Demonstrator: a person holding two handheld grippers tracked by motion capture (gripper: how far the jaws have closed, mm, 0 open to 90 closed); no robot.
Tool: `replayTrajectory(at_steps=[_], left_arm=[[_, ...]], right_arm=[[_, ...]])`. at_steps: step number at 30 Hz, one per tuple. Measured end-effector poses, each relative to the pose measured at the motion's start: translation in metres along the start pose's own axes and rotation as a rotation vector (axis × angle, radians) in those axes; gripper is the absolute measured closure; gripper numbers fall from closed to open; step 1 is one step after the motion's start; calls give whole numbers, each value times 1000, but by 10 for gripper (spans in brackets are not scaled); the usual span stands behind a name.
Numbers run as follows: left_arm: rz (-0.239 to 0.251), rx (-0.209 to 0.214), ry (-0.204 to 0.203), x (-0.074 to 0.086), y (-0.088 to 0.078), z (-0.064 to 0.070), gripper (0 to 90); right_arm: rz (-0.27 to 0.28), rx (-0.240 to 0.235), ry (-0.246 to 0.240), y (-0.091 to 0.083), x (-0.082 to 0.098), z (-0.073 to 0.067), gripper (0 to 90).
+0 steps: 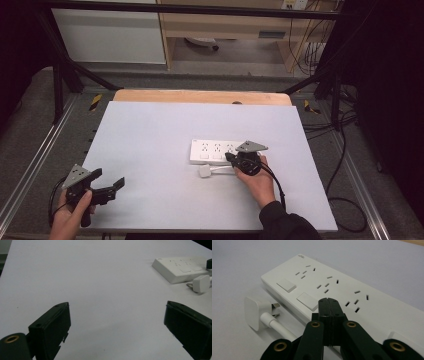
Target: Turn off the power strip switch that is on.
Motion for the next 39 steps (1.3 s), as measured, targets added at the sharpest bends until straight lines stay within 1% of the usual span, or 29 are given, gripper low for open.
replayTrajectory(at_steps=[2,5,7,8,12,24,39], left_arm=[[1,0,0,0,0,0,70],[1,-1,1,0,0,0,70],[0,0,1,0,0,0,70],[0,0,0,0,0,0,70],[0,-1,2,0,0,0,70],[0,-1,1,0,0,0,70],[-2,-1,2,0,0,0,70]], right_arm=[[-3,-1,-6,1,1,0,900],[-1,0,-1,1,0,0,900],[3,6,-1,1,-1,1,900],[0,9,8,1,-1,3,900],[-2,10,3,1,1,4,900],[9,4,6,3,-1,4,900],[12,10,13,4,-1,5,900]])
Point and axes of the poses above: each handheld gripper's, and its own axes: y roughly forward along the jaws, x roughly out of its underside, z roughly to its right, the point moved 10 cm from there along y, roughly forward along the jaws, and after that the axes turned 5 degrees about z, right-handed, at the moved point
